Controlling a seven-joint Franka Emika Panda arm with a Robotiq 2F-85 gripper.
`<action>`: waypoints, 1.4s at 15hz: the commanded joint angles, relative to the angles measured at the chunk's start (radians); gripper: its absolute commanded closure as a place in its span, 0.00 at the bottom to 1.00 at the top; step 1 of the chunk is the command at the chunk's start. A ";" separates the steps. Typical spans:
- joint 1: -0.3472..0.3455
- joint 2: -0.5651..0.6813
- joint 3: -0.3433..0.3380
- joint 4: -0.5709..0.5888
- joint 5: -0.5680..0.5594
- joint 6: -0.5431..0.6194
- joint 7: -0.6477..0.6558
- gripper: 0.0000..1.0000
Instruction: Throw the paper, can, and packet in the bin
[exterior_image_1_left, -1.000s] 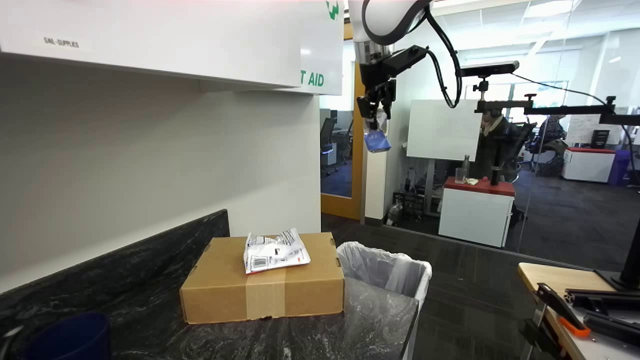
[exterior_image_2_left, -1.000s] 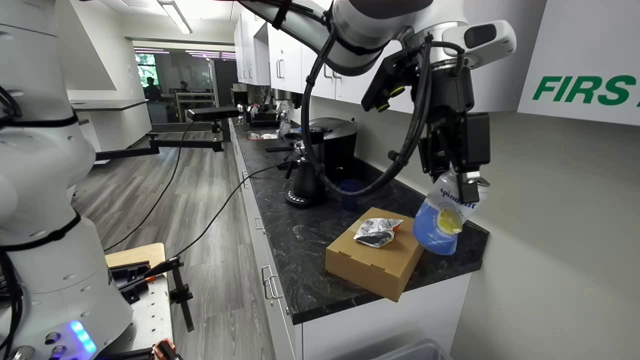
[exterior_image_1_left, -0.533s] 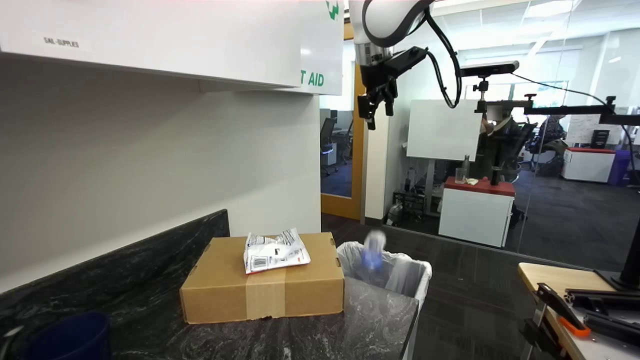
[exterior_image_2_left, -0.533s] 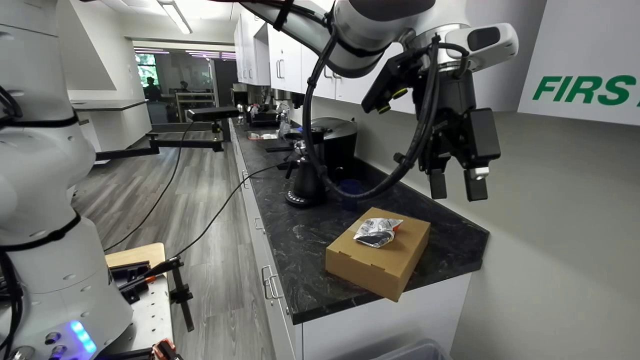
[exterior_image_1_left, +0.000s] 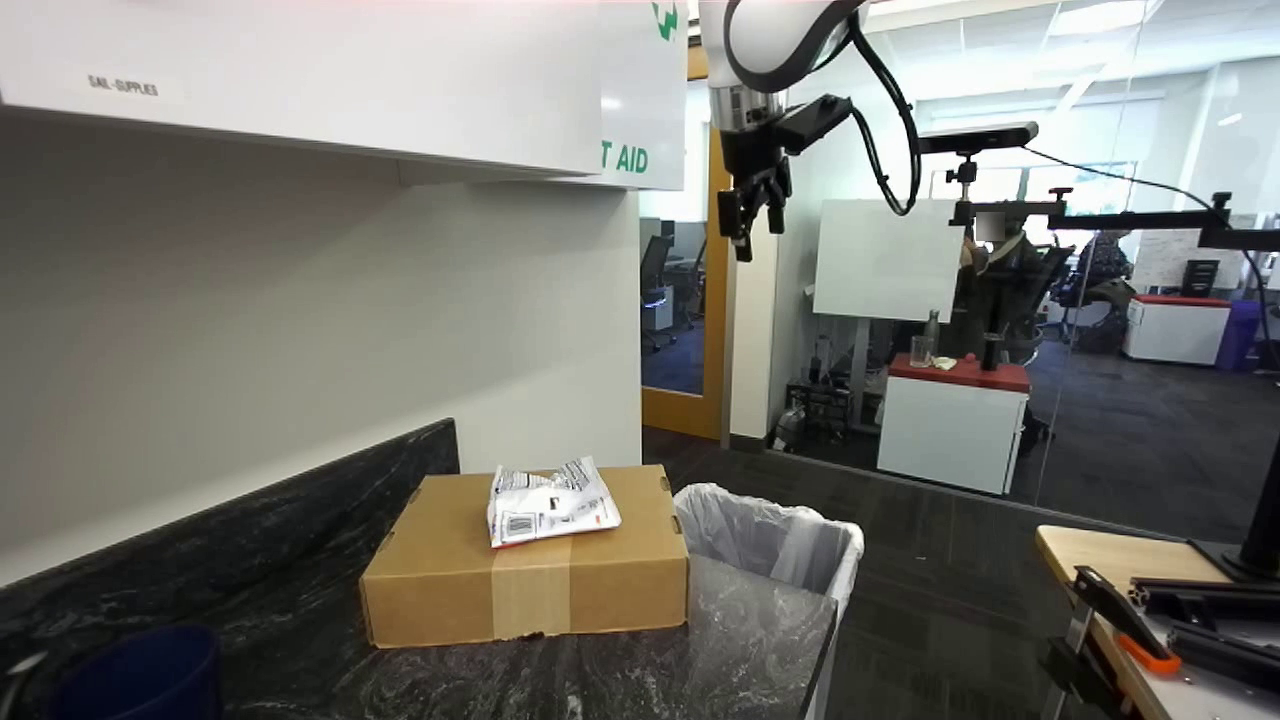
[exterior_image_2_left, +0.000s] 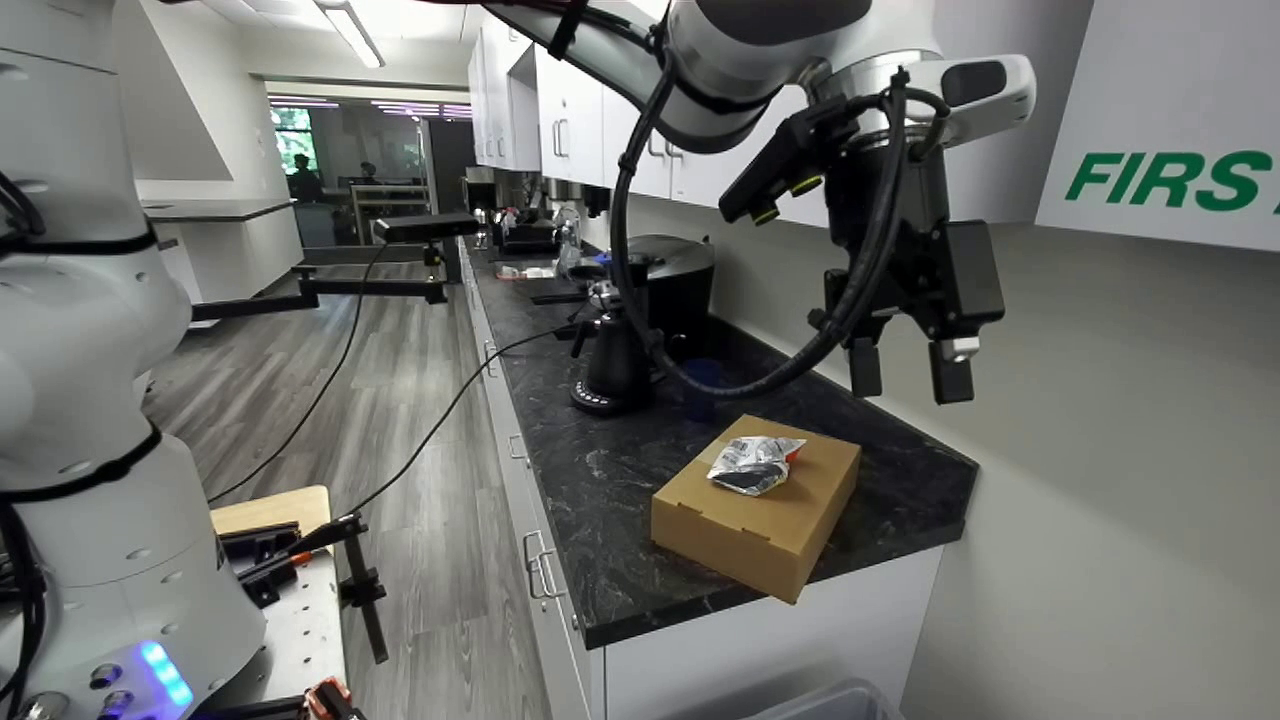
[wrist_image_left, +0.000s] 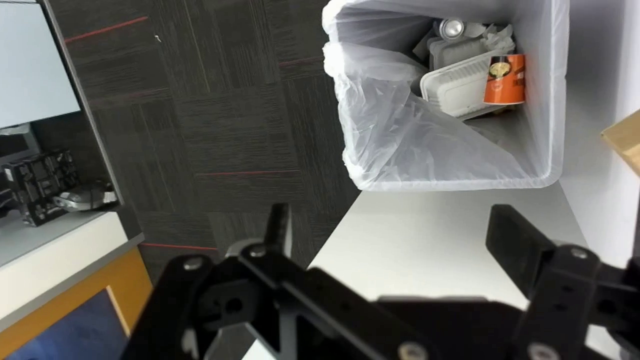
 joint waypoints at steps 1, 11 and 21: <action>-0.032 0.008 0.014 0.024 0.085 -0.020 -0.213 0.00; 0.134 -0.417 0.190 -0.287 0.083 -0.353 -0.182 0.00; 0.361 -0.478 0.429 -0.532 0.270 -0.281 -0.001 0.00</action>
